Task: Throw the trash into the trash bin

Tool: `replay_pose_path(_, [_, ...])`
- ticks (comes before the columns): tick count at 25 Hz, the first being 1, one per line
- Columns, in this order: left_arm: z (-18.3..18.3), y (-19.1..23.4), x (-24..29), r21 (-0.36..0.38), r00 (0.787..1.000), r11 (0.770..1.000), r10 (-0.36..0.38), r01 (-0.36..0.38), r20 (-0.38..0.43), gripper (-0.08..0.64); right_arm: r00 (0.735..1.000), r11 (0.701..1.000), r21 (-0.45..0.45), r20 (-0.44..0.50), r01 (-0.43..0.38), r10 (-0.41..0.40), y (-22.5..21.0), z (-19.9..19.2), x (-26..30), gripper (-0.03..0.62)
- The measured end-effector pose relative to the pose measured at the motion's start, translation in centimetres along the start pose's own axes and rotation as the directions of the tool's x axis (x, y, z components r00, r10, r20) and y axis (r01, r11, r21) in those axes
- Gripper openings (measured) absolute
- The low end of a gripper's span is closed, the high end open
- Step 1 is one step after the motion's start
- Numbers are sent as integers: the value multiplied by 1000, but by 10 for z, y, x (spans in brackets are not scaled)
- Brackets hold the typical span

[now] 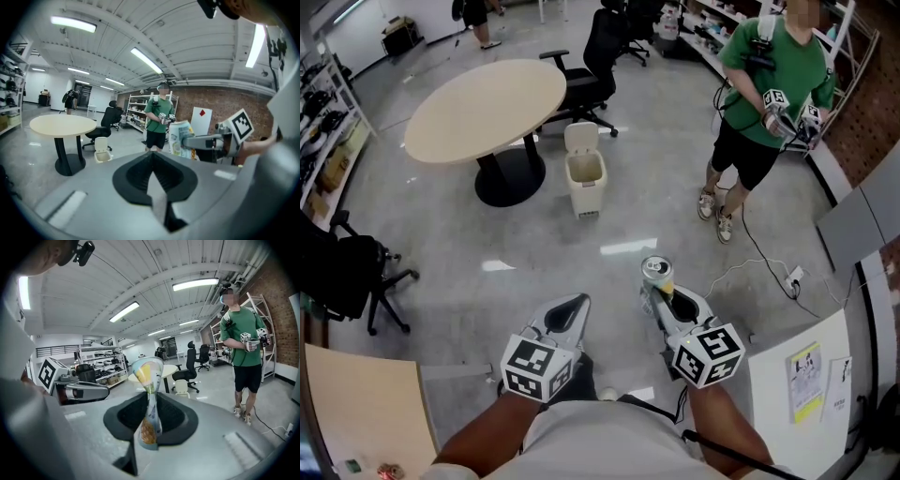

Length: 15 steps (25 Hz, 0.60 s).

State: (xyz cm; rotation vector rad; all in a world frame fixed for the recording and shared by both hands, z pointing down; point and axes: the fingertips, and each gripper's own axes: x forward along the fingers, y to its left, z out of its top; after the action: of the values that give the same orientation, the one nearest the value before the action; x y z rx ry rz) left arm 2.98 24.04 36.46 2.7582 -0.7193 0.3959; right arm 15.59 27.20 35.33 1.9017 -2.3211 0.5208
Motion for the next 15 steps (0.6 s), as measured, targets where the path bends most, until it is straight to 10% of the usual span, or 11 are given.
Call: replay_pose_path(15, [42,105,47,-2,1000,1000,18,-18,-4,8,1000,999,-35,-21,-16,15,-18,53,122,66])
